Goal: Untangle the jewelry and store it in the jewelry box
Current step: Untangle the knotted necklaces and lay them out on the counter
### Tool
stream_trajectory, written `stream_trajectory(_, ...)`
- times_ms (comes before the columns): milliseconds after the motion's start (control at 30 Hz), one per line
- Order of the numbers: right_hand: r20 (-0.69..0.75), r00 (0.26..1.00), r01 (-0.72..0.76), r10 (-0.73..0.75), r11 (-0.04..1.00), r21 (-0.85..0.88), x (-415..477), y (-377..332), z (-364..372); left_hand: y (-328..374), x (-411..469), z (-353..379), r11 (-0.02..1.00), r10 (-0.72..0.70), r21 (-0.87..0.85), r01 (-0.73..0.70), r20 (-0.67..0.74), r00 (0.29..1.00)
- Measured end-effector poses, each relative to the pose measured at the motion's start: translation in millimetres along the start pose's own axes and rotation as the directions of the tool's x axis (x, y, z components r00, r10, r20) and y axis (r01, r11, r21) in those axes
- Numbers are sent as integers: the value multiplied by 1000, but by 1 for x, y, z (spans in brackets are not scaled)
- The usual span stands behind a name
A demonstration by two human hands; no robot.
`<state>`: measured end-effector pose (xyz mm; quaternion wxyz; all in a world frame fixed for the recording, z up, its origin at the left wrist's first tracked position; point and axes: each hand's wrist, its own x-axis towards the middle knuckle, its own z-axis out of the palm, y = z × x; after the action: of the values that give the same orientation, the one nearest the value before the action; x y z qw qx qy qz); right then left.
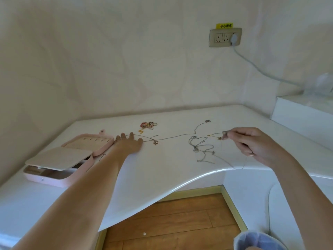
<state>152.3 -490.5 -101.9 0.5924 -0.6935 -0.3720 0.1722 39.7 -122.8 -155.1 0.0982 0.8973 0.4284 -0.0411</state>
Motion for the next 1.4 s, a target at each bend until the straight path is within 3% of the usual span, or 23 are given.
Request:
stream_trajectory(100, 67, 997, 49, -44, 996, -78, 13, -20, 3, 3, 2, -1, 1000, -22, -2, 22, -40, 999)
stream_trajectory(167, 141, 988, 81, -59, 985, -155, 27, -35, 15, 11, -6, -8, 998, 47, -36, -55, -184, 982)
stream_trajectory(200, 166, 984, 98, -69, 981, -170, 35, -43, 23, 21, -15, -16, 979, 108, -141, -149, -259, 960)
stream_trajectory(233, 185, 979, 120, -89, 979, -166, 44, -51, 30, 32, -30, -26, 897, 158, -360, -257, -283, 946)
stream_trajectory(267, 194, 975, 140, -111, 980, -144, 51, -59, 38, 41, -47, -34, 705, 230, -628, -330, -238, 944)
stream_trajectory(300, 195, 972, 152, -130, 983, -105, 59, -67, 46, 45, -67, -39, 436, 392, -831, -347, -171, 904)
stream_trajectory(333, 192, 971, 154, -143, 987, -49, 66, -76, 54, 52, -87, -43, 232, 563, -919, -320, -142, 814)
stream_trajectory(367, 188, 970, 153, -152, 988, 12, 71, -85, 62, 60, -102, -47, 141, 671, -946, -290, -124, 731)
stream_trajectory(467, 196, 964, 150, -177, 978, 148, 82, -107, 81, 72, -128, -52, 116, 753, -950, -291, -107, 649)
stream_trajectory(533, 191, 966, 139, -174, 973, 182, 84, -115, 91, 66, -134, -47, 101, 767, -949, -297, -116, 631)
stream_trajectory(667, 61, 992, 97, -109, 979, 177, 92, -103, 98, 38, -137, -37, 9, 669, -990, -143, -100, 736)
stream_trajectory(733, -17, 1000, 18, -16, 990, 141, 100, -83, 99, 16, -138, -29, 105, 601, -991, -83, -4, 799)
stream_trajectory(867, -20, 964, -265, 265, 955, -132, 113, -35, 111, -25, -146, -12, 428, 443, -898, -105, 107, 890)
stream_trajectory(933, 7, 936, -338, 352, 903, -265, 113, -17, 125, -37, -148, -8, 572, 386, -803, -167, 85, 919)
stream_trajectory(1067, 13, 927, -333, 375, 839, -430, 121, 7, 148, -57, -153, -9, 778, 313, -553, -298, -71, 947)
stream_trajectory(1133, -40, 947, -276, 320, 739, -614, 129, 16, 154, -68, -159, -13, 895, 295, -276, -350, -221, 929)
stream_trajectory(1200, -92, 983, -171, 159, 602, -780, 132, 20, 161, -83, -160, -8, 942, 305, -28, -334, -340, 890)
stream_trajectory(1233, -69, 996, -89, 56, 595, -799, 132, 19, 168, -91, -157, -2, 948, 307, 30, -317, -348, 886)
stream_trajectory(1333, 205, 968, 244, -142, 711, -660, 124, 10, 204, -108, -151, 13, 970, 233, -6, -242, -246, 941)
stream_trajectory(1400, 451, 877, 419, -164, 718, -555, 111, 4, 235, -113, -151, 20, 966, 222, -76, -246, -236, 946)
